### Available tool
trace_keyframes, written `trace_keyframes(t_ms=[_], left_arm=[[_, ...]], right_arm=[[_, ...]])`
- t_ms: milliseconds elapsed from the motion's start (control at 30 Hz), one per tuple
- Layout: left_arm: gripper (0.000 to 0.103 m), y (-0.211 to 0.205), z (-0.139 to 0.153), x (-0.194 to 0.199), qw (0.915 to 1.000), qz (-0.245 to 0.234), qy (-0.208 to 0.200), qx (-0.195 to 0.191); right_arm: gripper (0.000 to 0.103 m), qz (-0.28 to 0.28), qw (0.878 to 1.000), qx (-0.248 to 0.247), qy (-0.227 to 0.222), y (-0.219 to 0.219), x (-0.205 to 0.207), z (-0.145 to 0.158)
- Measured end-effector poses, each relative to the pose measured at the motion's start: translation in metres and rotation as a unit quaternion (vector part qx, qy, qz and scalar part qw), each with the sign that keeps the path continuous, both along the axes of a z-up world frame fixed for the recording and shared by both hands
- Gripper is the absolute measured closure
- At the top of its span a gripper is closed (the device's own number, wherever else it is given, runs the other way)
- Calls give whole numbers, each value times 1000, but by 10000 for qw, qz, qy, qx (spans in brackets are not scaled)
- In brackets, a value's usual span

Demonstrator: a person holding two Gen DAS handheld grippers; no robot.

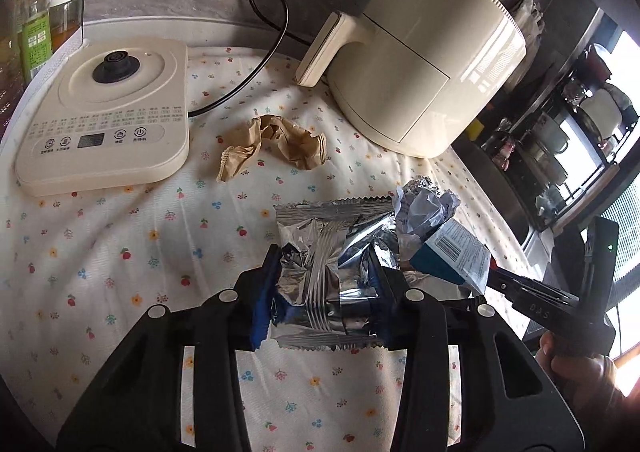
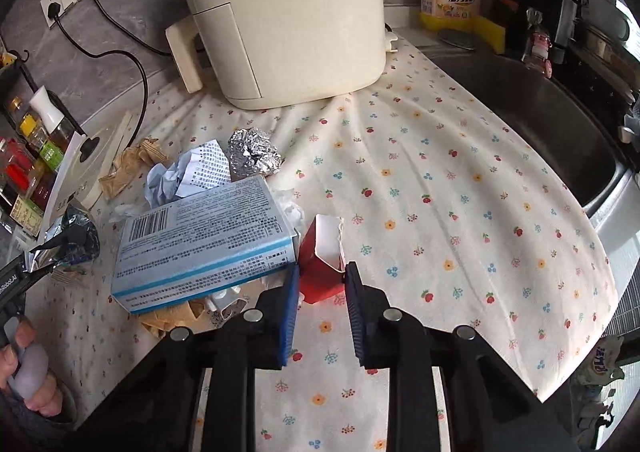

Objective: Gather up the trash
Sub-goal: 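Grasp the silver snack wrapper with the left tool while the right tool grasps the red scrap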

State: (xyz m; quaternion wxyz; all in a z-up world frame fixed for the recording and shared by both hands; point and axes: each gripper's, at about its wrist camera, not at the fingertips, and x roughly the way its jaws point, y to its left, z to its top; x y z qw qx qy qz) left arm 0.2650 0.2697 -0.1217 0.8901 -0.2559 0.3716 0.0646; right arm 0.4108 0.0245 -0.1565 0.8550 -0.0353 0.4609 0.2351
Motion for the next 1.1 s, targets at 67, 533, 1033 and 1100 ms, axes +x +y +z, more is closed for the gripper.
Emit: trace_keyframes(t_ms=[67, 533, 1033, 1100], left_arm=[[63, -3, 5, -3, 10000, 35, -43, 45], [62, -38, 30, -19, 9987, 170, -293, 385], [62, -22, 32, -35, 9976, 496, -236, 419], [62, -15, 34, -35, 9975, 506, -243, 439]], right_arm=[[102, 29, 10000, 40, -33, -5, -2, 4], [48, 21, 9992, -164, -374, -34, 10, 17], [59, 434, 9981, -426, -45, 4, 40, -10], [67, 412, 9985, -365, 1, 7, 46, -13]])
